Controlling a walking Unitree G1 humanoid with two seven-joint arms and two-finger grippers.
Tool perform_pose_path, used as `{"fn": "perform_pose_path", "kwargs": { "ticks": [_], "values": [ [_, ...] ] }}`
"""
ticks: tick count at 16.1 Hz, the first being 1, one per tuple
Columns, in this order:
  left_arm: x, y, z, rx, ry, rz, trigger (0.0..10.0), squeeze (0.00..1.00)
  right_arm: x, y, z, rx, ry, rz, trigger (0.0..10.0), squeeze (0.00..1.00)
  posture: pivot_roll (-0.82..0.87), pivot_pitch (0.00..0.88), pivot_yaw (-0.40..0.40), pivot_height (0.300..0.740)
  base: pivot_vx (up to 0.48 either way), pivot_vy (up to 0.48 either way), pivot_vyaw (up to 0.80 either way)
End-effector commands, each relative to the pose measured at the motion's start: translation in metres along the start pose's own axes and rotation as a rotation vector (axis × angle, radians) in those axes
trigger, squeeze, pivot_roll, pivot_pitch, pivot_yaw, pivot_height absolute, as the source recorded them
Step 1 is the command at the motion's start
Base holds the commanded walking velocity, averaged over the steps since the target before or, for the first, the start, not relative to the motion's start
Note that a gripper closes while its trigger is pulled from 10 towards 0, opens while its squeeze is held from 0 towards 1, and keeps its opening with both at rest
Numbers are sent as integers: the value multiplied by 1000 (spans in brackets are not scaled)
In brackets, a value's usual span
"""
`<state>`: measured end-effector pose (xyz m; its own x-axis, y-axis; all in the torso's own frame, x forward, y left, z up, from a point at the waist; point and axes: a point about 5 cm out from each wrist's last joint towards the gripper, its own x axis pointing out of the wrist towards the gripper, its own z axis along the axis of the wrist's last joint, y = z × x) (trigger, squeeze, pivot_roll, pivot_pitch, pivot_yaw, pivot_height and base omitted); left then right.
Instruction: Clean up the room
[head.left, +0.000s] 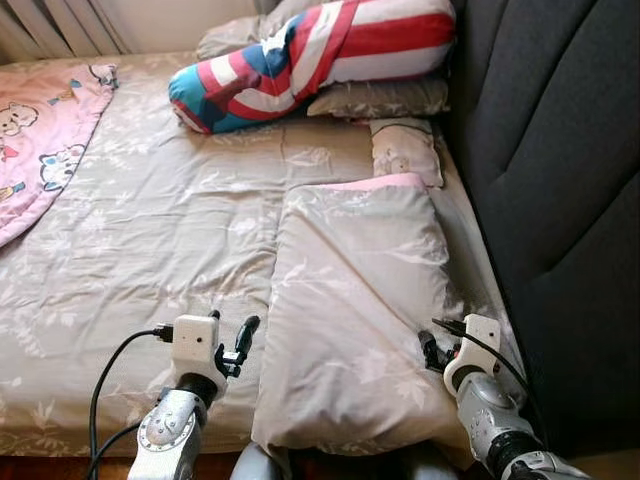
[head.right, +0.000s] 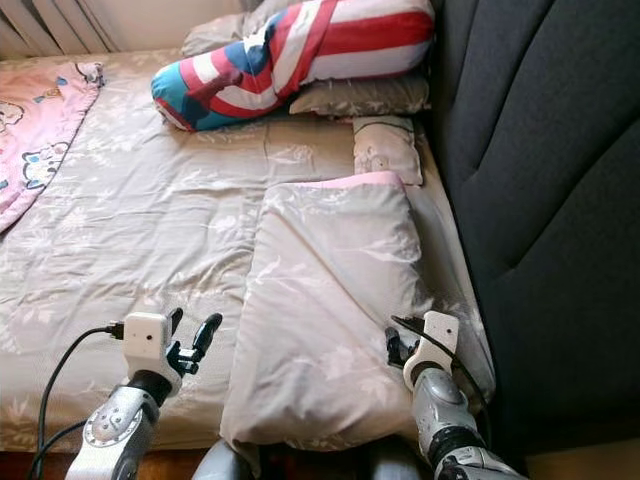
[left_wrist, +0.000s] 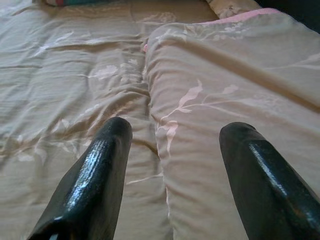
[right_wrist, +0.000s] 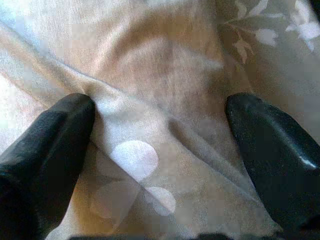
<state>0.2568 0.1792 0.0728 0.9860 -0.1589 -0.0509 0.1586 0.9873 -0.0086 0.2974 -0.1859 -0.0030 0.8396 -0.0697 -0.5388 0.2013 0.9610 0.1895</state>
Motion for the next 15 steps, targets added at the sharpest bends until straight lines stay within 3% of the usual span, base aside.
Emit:
{"fn": "perform_pose_path", "kwargs": {
  "ticks": [1, 7, 8, 12, 15],
  "values": [
    [-8, 5, -2, 11, 23, 0, 10000, 0, -6, -3, -28, 3, 120, -12, 10000, 0, 118, 231, 76, 663, 0, 0, 0],
    [-17, 7, 3, 19, 42, -3, 10000, 0, -11, -3, -48, 12, 199, -24, 10000, 0, 142, 260, 85, 663, 0, 0, 0],
    [-14, 7, 3, -4, 45, 6, 10000, 0, -11, -1, -47, 22, 184, -11, 0, 0, 137, 264, 84, 663, 0, 0, 0],
    [10, 11, -3, -185, 77, 48, 10000, 0, -12, 0, -49, 15, 185, -3, 0, 0, 106, 281, 68, 663, 0, 0, 0],
    [27, 17, -14, -257, 135, 67, 10000, 0, -13, -2, -52, 7, 188, -3, 0, 0, 69, 296, 53, 663, 0, 0, 0]
  ]
}}
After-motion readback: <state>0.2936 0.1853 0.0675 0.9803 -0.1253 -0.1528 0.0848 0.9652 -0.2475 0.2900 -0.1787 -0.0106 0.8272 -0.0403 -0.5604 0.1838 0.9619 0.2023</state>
